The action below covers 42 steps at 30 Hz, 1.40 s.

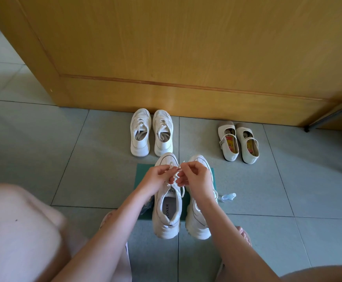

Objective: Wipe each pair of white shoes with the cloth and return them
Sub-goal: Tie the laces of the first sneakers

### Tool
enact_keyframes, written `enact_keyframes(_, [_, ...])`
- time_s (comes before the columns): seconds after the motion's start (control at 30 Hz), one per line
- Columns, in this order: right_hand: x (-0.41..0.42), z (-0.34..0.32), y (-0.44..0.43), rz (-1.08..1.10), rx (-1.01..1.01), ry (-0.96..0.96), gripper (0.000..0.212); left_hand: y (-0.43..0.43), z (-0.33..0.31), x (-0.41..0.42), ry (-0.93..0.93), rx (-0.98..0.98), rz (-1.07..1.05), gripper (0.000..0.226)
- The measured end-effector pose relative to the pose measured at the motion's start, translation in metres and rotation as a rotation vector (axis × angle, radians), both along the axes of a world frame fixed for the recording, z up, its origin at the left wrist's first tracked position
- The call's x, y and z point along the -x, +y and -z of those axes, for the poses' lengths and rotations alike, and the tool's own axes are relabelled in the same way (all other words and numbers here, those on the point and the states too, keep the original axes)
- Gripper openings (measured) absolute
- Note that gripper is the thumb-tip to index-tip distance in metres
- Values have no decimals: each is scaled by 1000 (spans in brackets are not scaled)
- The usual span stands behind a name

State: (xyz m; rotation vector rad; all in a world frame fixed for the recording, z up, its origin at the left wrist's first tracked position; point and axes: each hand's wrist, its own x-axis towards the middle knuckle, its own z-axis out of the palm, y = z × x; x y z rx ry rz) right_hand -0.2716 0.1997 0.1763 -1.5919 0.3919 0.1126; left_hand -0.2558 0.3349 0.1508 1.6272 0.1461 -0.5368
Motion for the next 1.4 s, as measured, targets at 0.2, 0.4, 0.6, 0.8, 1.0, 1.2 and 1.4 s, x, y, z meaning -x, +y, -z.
enact_keyframes(0.2, [7,7,2,-95,80,-24,7,4,2,-2,163,190,-153,13])
enact_keyframes(0.4, [15,28,-6,-349,242,102,11,4,2,1,231,200,-194,10])
enact_keyframes(0.6, [3,34,-7,-221,94,209,18,8,-1,0,-93,-188,-56,9])
enact_keyframes(0.8, [-2,31,-3,-363,133,179,12,12,2,5,-321,-397,-2,10])
enact_keyframes(1.0, [-4,33,-2,-369,122,193,15,2,7,15,-524,-577,-47,15])
enact_keyframes(1.2, [-5,36,-11,-278,81,182,22,-3,4,14,-508,-434,-96,10])
enact_keyframes(1.4, [-7,34,-13,-312,152,149,11,-1,6,15,-436,-334,-117,10])
